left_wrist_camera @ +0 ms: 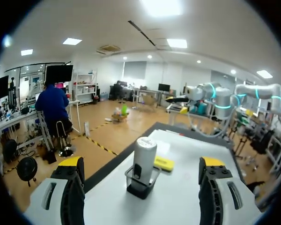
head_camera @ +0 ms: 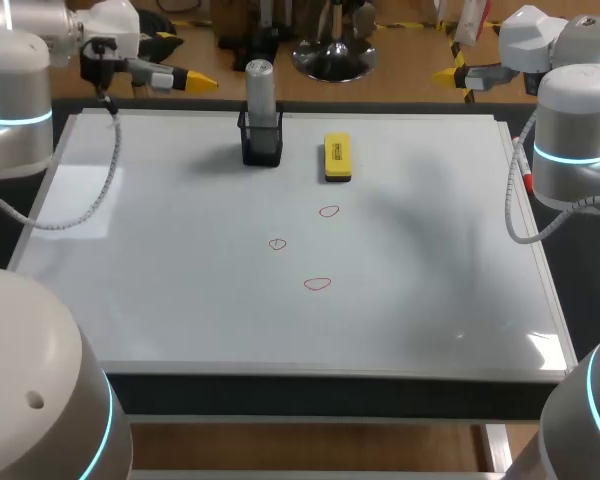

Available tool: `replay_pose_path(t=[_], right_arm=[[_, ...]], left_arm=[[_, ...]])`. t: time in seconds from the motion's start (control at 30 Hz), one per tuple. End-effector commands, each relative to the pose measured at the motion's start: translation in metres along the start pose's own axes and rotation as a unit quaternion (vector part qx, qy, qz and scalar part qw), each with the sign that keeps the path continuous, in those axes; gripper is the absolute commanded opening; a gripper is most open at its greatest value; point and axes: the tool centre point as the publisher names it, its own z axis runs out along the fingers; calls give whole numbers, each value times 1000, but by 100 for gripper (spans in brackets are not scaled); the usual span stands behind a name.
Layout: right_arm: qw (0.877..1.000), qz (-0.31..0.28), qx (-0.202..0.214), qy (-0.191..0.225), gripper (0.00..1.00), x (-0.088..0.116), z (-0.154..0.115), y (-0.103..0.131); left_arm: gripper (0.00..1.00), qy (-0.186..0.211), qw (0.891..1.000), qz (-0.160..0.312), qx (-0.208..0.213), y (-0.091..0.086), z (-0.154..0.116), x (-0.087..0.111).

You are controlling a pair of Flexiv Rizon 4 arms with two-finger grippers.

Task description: Pick up the inspection probe, press it on each red-marked spot on the whiteboard one by one, put down the probe, pick up the eraser, and wipe off all the red marks.

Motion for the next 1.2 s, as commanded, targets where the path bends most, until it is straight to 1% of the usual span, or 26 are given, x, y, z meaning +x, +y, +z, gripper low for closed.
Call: replay_pose_path(t=[0.03,0.13,0.37,0.43,0.5,0.6,0.73,0.9,1.2], right_arm=[[1000,0,0,0,100,0,0,0],[1000,0,0,0,100,0,0,0],[1000,0,0,0,100,0,0,0],[1000,0,0,0,100,0,0,0],[1000,0,0,0,100,0,0,0],[1000,0,0,0,100,0,0,0],[1000,0,0,0,100,0,0,0],[1000,0,0,0,100,0,0,0],[1000,0,0,0,100,0,0,0]], left_arm=[[100,71,997,8,0,-2,8,-5],[100,96,995,13,9,-3,13,-3],[100,142,989,24,10,-4,29,1],[100,150,988,25,10,-4,34,2],[100,168,985,25,14,-4,39,4],[100,185,982,30,8,-4,47,7],[100,195,980,34,11,-5,55,8],[100,210,977,38,7,-1,64,9],[100,207,978,30,14,11,84,6]])
